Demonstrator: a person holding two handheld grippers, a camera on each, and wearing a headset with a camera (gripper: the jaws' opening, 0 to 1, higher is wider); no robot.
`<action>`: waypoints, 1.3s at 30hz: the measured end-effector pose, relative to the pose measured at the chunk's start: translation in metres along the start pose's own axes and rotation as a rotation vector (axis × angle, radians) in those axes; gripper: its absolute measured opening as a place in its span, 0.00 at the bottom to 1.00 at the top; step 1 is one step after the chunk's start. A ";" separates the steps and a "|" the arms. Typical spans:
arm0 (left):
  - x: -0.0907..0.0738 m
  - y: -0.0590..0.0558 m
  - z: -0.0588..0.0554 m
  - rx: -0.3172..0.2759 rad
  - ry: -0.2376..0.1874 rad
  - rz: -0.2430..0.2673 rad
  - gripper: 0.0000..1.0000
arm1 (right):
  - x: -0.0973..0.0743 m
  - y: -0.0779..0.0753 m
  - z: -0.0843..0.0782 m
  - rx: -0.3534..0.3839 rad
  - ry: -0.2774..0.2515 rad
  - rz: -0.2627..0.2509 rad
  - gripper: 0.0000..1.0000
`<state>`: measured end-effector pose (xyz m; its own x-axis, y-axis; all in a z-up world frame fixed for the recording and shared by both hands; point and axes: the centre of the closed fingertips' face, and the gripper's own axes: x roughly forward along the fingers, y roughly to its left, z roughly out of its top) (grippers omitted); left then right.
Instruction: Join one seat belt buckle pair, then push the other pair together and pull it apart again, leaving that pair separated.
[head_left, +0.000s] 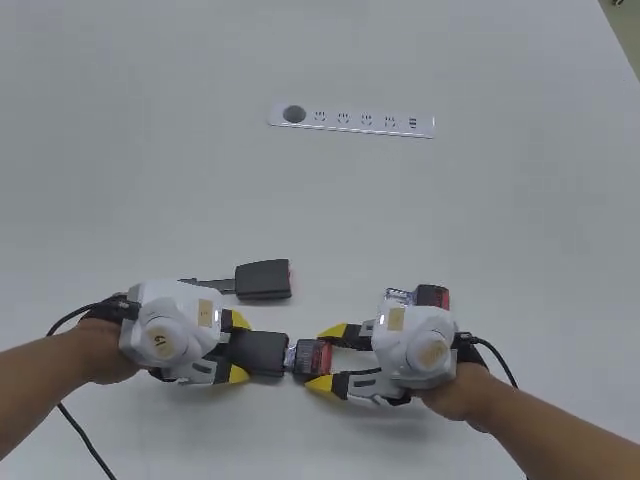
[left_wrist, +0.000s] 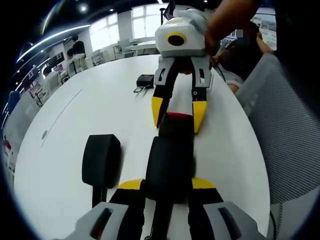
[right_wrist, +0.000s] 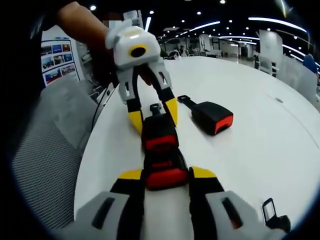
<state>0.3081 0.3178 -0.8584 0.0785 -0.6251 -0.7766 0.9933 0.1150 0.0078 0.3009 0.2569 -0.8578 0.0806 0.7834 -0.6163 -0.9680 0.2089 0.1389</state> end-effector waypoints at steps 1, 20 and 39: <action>0.000 0.000 0.000 0.001 0.000 0.000 0.34 | 0.000 0.000 0.000 0.000 0.000 0.000 0.34; -0.001 0.001 -0.001 0.013 0.003 -0.015 0.34 | 0.001 -0.001 0.000 -0.001 0.003 -0.008 0.34; -0.003 0.000 -0.002 0.031 -0.059 -0.042 0.33 | -0.002 -0.001 -0.001 0.026 -0.070 -0.015 0.33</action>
<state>0.3076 0.3216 -0.8574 0.0410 -0.6730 -0.7385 0.9979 0.0650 -0.0038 0.3013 0.2544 -0.8571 0.1120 0.8190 -0.5628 -0.9601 0.2353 0.1513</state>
